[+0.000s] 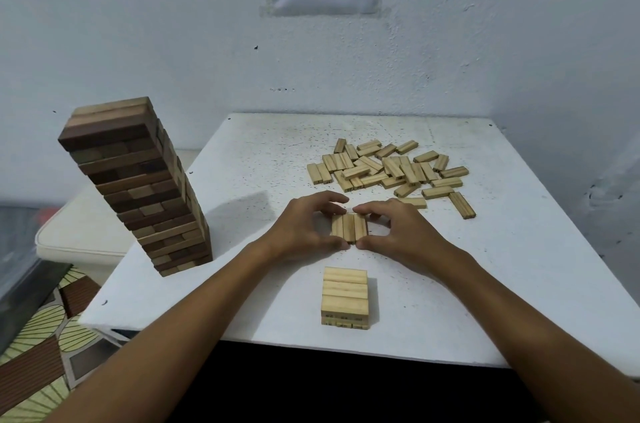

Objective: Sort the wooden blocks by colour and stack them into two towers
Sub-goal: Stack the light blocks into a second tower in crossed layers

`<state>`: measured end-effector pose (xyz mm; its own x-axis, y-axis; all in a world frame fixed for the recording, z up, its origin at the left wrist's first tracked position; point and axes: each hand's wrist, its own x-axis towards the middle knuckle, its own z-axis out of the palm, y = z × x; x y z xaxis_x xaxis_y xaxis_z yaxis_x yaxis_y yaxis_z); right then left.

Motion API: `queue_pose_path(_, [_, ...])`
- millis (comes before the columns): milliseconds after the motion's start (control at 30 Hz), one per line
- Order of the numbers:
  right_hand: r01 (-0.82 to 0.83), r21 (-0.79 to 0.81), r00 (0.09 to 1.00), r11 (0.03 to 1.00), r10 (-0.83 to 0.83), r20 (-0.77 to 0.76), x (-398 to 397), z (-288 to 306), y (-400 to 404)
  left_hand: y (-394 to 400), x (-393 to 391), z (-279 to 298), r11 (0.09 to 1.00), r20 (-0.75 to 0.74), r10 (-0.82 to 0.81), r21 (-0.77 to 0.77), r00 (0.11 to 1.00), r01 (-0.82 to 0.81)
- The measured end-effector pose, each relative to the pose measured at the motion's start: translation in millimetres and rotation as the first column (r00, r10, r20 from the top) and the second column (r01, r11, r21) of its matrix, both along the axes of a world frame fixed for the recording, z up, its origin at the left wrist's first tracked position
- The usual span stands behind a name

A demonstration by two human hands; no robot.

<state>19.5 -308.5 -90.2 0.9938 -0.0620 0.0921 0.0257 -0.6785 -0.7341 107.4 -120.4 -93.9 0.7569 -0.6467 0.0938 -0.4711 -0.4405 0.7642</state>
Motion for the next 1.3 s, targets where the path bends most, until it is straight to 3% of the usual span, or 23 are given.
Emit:
queue_pose_path(467, [-0.035,-0.003,0.999,0.999,0.035,-0.011,4.9,0.6,-0.1,-4.3,1.3,1.2,1.000,0.041,0.003,0.015,0.999,-0.004])
queue_pose_path(733, [-0.068,0.086,0.998,0.994,0.067,0.014,8.1,11.6,0.9,-4.9,6.0,17.3,1.000,0.023,-0.030,-0.005,0.999,0.030])
queue_pose_path(1067, [-0.132,0.017,0.987,0.991,0.130,0.098,-12.9,46.0,7.2,12.3,-17.3,59.2,0.997,0.108,-0.072,-0.034,0.992,0.076])
queue_pose_path(1300, [-0.135,-0.003,0.987,0.991,0.135,0.084,-42.6,46.0,16.4,24.7,-46.8,60.5,0.996,0.065,-0.086,-0.030,0.994,0.088])
